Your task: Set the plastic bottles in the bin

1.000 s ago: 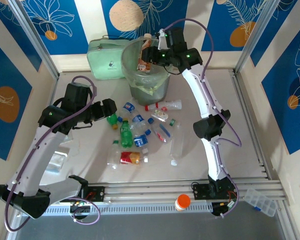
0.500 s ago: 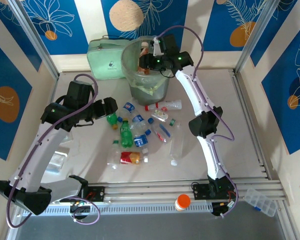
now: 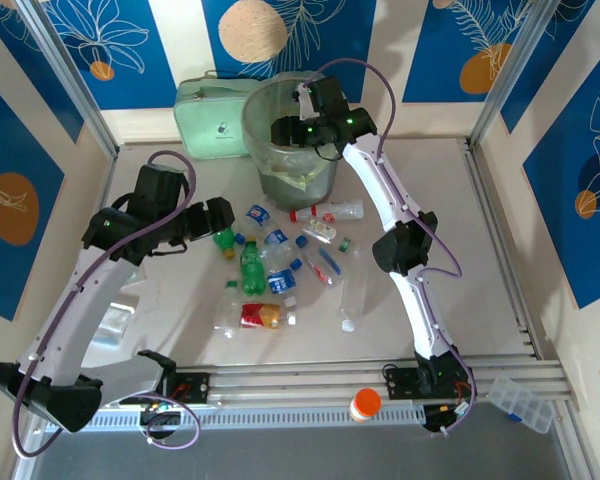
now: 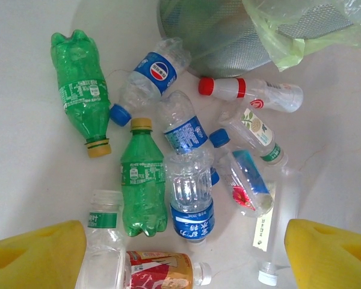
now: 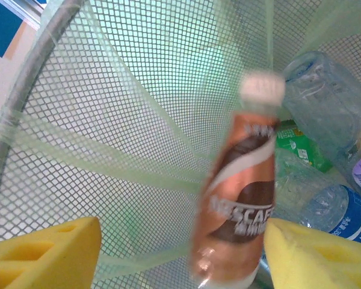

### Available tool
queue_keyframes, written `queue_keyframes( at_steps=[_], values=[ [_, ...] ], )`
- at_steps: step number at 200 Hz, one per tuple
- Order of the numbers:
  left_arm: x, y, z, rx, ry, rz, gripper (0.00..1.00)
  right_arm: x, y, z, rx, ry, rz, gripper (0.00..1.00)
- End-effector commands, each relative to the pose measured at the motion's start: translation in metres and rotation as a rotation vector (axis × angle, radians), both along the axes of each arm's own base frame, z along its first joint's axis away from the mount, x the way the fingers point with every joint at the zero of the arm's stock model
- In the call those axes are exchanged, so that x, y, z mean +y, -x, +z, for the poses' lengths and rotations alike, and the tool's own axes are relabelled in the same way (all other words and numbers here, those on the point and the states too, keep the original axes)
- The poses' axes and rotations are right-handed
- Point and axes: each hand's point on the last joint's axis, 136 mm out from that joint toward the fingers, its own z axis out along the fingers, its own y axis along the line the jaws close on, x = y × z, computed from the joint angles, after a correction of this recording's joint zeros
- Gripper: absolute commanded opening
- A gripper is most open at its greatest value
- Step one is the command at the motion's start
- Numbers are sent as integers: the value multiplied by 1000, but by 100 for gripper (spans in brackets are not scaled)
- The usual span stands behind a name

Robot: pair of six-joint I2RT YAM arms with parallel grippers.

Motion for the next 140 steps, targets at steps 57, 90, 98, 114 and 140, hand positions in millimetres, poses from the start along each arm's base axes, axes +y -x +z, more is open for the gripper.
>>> queue_keyframes(
  at_steps=[57,90,98,114,140],
  values=[
    [7,12,-7,-1,-18,3,87,-10,18,62,-108,-21,-3,75],
    [12,16,-10,-2,-42,1,88,-27,33,118,-191,-76,-43,75],
    [13,17,-12,2,-47,4,88,-31,38,128,-207,-84,-47,75],
    [18,20,-18,13,-63,18,88,-39,52,149,-224,-99,-64,75],
    [24,22,-28,34,-92,42,88,-46,79,166,-234,-83,-64,74]
  ],
)
